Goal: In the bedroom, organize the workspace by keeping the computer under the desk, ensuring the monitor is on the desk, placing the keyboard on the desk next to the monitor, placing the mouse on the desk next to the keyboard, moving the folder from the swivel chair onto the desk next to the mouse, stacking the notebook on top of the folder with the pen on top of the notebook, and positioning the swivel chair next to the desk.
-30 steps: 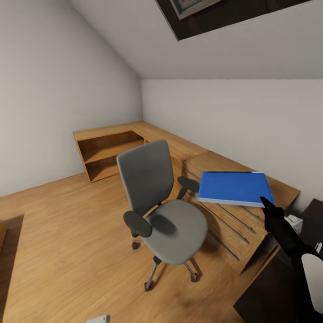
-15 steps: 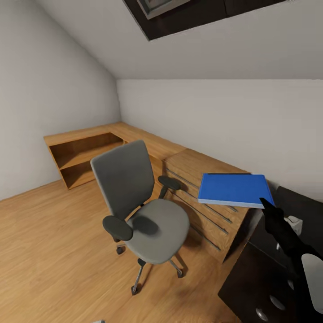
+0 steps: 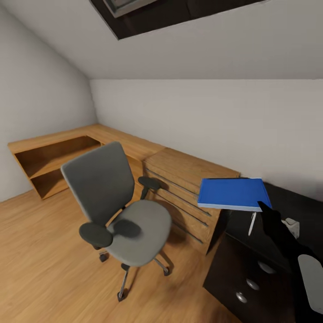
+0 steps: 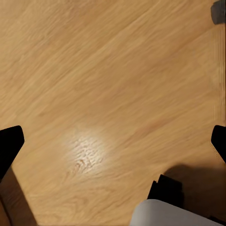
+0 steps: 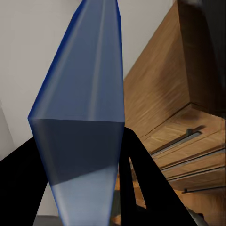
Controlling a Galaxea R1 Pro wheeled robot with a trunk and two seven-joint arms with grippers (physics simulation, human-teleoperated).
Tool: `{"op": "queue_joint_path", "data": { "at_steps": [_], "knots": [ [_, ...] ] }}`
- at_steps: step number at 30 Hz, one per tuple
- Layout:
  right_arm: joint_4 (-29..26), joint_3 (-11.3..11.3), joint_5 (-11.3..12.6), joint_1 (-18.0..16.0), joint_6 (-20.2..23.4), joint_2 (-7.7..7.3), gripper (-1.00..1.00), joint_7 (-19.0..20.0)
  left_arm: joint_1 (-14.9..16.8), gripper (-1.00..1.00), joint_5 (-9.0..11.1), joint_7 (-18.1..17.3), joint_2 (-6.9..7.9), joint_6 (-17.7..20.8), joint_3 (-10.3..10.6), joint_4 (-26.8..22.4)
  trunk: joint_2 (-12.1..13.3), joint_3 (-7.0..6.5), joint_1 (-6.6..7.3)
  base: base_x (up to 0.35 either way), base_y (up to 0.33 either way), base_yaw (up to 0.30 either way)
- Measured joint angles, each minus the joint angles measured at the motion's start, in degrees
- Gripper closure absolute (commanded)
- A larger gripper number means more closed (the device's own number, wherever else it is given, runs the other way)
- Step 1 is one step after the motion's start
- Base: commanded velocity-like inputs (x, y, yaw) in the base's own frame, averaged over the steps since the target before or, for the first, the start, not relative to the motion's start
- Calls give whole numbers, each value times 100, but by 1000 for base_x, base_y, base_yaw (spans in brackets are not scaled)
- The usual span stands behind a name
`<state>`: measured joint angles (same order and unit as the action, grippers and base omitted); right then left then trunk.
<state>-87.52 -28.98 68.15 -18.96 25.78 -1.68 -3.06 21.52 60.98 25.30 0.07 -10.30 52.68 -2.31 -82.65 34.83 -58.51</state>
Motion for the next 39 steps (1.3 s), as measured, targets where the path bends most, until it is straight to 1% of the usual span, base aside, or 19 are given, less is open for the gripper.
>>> {"op": "queue_joint_path", "data": {
  "at_steps": [3,4,5,8,32,33,36,39],
  "knots": [
    [-9,-26,0,1,9,-52,100,0,0,-100,0,-3,1,-1,0,0,0,0,0,0,0,-297],
    [-6,-29,1,2,10,-109,100,1,0,-100,0,-2,1,-1,0,0,0,0,0,0,0,-297],
    [0,-31,4,1,11,-231,100,3,0,-100,0,-1,1,0,0,0,0,0,0,0,0,-297],
    [12,-30,2,0,12,-292,100,0,0,-100,0,0,1,-1,1,0,0,0,0,0,0,-297],
    [35,5,-8,-6,10,-332,100,-46,0,-100,0,-1,1,-1,1,0,0,0,0,0,0,-297],
    [35,5,-10,-6,11,-344,100,-45,0,-100,0,-1,1,-1,1,0,0,0,0,0,0,-297],
    [39,4,0,-6,12,-448,100,-50,0,-100,0,-3,1,-1,1,0,0,0,0,0,0,-297],
    [39,2,1,-6,13,-466,100,-52,0,-100,0,-2,-1,0,2,0,0,0,0,0,0,-297]
  ]
}}
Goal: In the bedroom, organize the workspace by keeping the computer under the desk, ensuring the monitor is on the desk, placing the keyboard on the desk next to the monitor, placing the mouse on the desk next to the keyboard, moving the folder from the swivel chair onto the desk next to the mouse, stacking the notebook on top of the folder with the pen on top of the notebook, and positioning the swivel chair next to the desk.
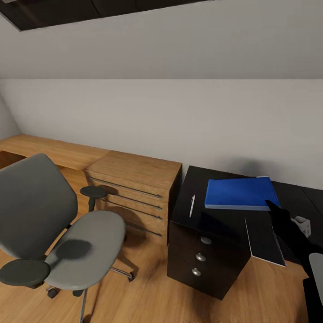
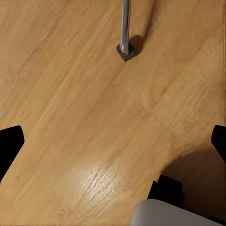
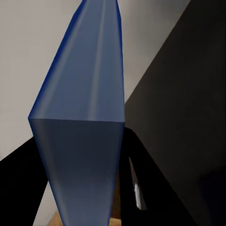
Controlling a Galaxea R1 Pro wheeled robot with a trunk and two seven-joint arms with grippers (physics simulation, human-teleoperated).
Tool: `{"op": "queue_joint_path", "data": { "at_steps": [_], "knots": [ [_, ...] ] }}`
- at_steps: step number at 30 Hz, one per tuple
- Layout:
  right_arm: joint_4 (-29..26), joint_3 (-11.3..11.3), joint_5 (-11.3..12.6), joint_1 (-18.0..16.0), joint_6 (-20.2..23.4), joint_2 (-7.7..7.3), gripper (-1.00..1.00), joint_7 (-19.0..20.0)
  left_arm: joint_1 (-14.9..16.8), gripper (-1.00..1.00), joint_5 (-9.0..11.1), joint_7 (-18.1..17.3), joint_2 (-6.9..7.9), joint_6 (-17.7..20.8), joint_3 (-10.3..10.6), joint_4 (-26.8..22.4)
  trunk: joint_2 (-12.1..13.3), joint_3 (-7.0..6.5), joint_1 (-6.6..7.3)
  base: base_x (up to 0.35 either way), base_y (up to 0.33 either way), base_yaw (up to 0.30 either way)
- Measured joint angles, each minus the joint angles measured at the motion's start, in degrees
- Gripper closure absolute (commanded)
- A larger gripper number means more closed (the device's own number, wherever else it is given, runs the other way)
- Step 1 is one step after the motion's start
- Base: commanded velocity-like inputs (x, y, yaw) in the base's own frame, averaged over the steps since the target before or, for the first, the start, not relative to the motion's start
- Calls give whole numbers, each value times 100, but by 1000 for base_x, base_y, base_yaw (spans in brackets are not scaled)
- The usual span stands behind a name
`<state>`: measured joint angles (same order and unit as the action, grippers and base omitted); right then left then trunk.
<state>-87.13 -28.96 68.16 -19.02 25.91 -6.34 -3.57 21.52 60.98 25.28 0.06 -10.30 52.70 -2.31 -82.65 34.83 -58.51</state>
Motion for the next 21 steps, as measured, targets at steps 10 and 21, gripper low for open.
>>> {"op": "queue_joint_path", "data": {
  "at_steps": [10,21],
  "knots": [
    [0,-7,-4,0,0,-28,100,0,0,-100,0,2,2,-1,-2,0,0,0,0,0,0,-297],
    [0,-18,-3,0,0,-82,100,1,0,-100,0,1,2,-1,-1,0,0,0,0,0,0,-297]
  ]
}}
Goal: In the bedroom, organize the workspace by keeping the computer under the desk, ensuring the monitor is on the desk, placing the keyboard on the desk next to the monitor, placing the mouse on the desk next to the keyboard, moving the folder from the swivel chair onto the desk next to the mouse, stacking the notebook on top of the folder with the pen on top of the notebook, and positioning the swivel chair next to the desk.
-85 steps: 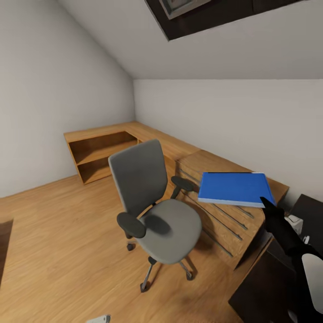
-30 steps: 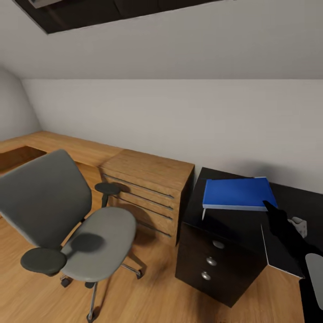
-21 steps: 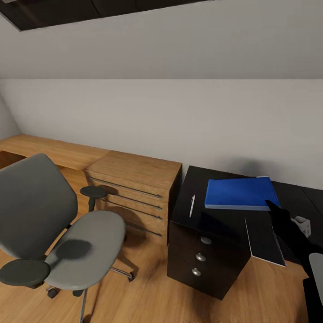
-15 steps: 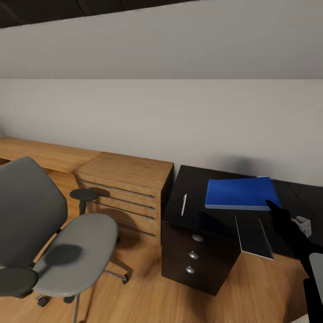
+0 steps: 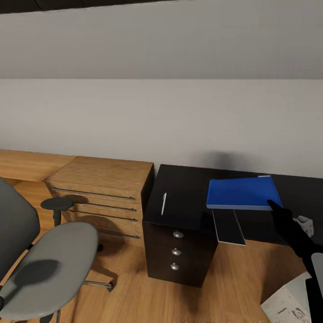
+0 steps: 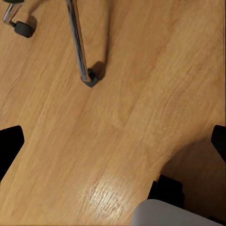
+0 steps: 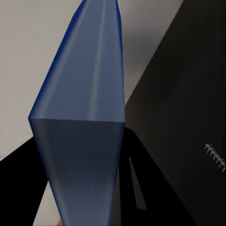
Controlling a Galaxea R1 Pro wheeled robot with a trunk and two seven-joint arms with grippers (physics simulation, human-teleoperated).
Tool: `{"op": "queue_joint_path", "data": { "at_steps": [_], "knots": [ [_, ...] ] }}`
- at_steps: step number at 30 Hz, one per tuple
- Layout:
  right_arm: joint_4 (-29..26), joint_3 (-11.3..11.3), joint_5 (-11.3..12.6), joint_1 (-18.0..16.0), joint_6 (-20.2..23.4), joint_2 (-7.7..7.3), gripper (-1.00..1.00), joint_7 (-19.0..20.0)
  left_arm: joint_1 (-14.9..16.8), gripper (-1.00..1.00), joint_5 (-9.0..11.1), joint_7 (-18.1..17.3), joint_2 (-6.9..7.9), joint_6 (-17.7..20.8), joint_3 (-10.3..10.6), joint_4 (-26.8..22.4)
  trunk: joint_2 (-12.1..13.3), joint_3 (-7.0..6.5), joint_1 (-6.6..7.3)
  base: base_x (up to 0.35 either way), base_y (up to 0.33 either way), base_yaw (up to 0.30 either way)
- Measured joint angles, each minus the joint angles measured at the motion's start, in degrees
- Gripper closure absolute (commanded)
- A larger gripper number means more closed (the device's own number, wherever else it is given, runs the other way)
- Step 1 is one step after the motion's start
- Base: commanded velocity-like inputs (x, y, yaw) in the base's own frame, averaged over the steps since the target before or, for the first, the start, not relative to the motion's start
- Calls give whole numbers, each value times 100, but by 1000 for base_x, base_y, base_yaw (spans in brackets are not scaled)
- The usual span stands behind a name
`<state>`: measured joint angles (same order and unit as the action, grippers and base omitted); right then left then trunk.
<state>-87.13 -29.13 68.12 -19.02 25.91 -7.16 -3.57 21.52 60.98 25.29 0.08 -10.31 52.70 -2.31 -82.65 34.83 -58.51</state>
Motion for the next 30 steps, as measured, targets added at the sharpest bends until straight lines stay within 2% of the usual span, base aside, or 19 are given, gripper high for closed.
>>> {"op": "queue_joint_path", "data": {
  "at_steps": [15,16,17,19,22,30],
  "knots": [
    [-8,-17,8,0,8,-99,100,1,0,-100,0,3,-1,0,-1,0,0,0,0,0,0,-297],
    [-9,-20,9,0,8,-132,100,-2,0,-100,0,2,0,0,-1,0,0,0,0,0,0,-297],
    [-9,-23,21,-1,13,-257,100,-2,0,-100,0,4,0,0,-2,0,0,0,0,0,0,-297],
    [-7,-27,29,0,8,-406,100,-2,0,-100,0,1,-1,2,-2,0,0,0,0,0,0,-297],
    [-1,-45,32,0,-13,-543,100,4,0,-100,0,2,0,1,-2,0,0,0,0,0,0,-297],
    [0,-40,24,0,-33,-596,100,-1,0,-100,0,2,-1,0,-1,0,0,0,0,0,0,-297]
  ]
}}
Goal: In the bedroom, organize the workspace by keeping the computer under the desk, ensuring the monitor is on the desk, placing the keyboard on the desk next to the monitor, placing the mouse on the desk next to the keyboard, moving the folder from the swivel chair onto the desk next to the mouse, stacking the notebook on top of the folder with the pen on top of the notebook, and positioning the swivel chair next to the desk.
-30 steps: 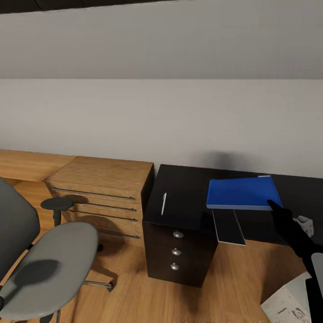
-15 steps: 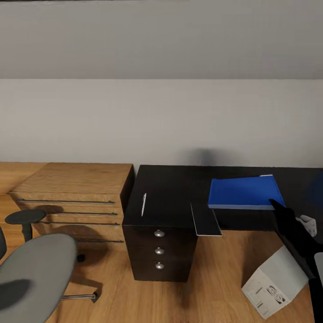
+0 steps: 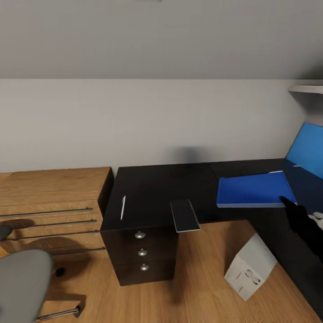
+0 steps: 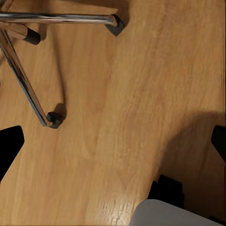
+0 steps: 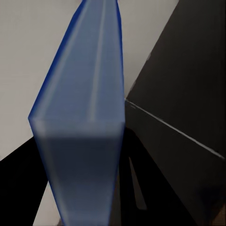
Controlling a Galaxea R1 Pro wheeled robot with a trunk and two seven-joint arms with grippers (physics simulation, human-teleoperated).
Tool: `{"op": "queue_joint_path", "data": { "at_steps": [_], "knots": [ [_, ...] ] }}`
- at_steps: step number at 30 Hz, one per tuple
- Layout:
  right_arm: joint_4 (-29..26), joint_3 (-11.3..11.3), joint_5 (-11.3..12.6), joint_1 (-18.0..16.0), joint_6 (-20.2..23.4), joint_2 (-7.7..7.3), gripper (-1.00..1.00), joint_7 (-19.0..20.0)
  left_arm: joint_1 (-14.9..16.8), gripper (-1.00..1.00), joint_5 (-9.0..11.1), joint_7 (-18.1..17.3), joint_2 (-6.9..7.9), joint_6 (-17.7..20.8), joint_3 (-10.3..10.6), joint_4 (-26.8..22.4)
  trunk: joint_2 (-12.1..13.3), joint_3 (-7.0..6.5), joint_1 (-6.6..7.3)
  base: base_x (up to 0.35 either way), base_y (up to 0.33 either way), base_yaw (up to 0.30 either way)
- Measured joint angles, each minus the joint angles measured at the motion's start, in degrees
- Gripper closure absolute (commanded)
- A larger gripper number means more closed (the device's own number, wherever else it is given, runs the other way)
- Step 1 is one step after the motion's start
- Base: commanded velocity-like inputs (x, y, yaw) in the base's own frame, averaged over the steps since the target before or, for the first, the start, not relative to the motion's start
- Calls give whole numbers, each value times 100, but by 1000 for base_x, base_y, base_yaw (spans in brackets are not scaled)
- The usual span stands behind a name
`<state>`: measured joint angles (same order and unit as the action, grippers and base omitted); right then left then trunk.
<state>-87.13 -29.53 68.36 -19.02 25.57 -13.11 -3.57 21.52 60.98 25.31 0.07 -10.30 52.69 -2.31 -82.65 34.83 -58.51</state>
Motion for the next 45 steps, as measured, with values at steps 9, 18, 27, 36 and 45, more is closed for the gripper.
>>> {"op": "queue_joint_path", "data": {
  "at_steps": [9,18,27,36,45],
  "knots": [
    [176,55,-8,0,-55,18,100,7,0,-100,0,-3,0,0,0,0,0,0,0,0,0,-297],
    [210,325,-6,0,-157,28,100,8,0,-100,-11,-4,-83,-3,7,-7,0,0,0,0,0,-297],
    [211,367,-15,0,-199,31,100,8,-1,-100,-42,-7,-364,-104,16,-330,0,0,0,0,0,-297],
    [540,1513,-526,-10,-1103,44,100,10,-2,-100,-17,-53,-258,-2469,191,-495,0,0,0,0,0,-250],
    [552,1840,-557,-81,-1332,318,100,2,-227,-100,-665,-27,-490,-3093,611,-99,0,0,0,0,0,-16]
  ]
}}
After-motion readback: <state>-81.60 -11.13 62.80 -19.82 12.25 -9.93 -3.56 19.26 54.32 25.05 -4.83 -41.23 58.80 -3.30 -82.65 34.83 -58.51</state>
